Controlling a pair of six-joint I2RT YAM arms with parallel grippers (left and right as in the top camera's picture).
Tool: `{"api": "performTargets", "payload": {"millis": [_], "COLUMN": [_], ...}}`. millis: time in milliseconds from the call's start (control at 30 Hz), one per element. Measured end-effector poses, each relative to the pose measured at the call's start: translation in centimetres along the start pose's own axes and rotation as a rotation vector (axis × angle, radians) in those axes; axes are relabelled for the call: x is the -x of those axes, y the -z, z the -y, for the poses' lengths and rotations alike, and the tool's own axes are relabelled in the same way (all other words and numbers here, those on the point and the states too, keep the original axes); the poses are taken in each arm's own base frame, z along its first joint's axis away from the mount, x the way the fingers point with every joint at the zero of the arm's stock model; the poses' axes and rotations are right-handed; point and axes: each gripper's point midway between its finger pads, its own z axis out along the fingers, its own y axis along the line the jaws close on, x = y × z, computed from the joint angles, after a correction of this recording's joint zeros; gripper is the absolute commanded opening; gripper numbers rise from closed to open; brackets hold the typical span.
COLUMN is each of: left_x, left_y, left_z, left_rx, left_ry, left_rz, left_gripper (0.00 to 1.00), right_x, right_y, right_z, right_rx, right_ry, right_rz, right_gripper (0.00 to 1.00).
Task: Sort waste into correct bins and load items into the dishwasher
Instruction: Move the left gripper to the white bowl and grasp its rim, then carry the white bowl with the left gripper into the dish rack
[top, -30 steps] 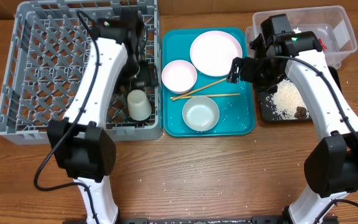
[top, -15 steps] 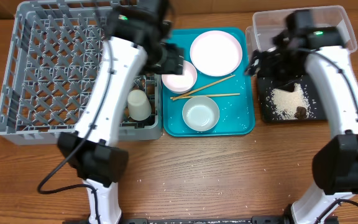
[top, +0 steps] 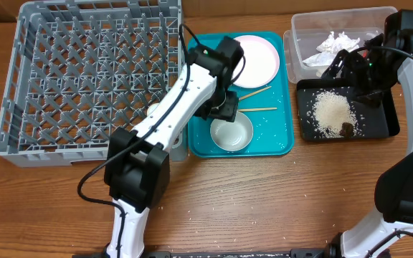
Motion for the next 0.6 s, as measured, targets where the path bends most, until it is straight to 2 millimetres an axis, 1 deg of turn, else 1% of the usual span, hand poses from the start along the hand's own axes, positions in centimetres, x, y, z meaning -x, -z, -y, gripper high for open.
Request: {"api": "performTargets", "payload": {"millis": [33,133,200,233,267,300,367,400,467,600], "left_x": [0.0,0.7,0.5,0.4,0.2,0.1,0.0,-0.2,-0.8,-0.9], "left_y": [-0.8,-2.1,-3.1,-3.4,-4.1,-4.6,-5.5,-6.0,-6.7,-6.8], "left_z": [-0.1,0.0,-0.2,-0.2,-0.4,-0.4,-0.5,-0.7,-0.9,-1.0], "left_rx": [0.003,-0.003,0.000,0.002,0.005,0.006,0.005,0.009,0.016,0.016], "left_ry": [0.000,-0.012,-0.023,-0.025,-0.025,-0.027,-0.028,-0.029,-0.029,-0.028], "left_rz": [-0.001,0.025,0.023,0.021,0.014,0.014,0.016,0.009,-0.008,-0.012], "left_gripper": [0.60,0.52,0.50,0.49,0.47,0.44,0.34,0.22,0.04,0.04], "right_x": [0.0,0.0,0.0,0.0,0.0,0.0,0.0,0.0,0.0,0.0], "right_y": [0.0,0.0,0.0,0.0,0.0,0.0,0.0,0.0,0.0,0.0], "right_z": [0.0,0.0,0.0,0.0,0.0,0.0,0.0,0.0,0.0,0.0], "right_rx": [0.000,0.000,0.000,0.000,0.000,0.000,0.000,0.000,0.000,0.000], "right_ry": [0.000,0.000,0.000,0.000,0.000,0.000,0.000,0.000,0.000,0.000], "right_rz": [0.000,0.000,0.000,0.000,0.000,0.000,0.000,0.000,0.000,0.000], "right_gripper": [1.00,1.00,1.00,1.00,1.00,1.00,1.00,1.00,1.00,1.00]}}
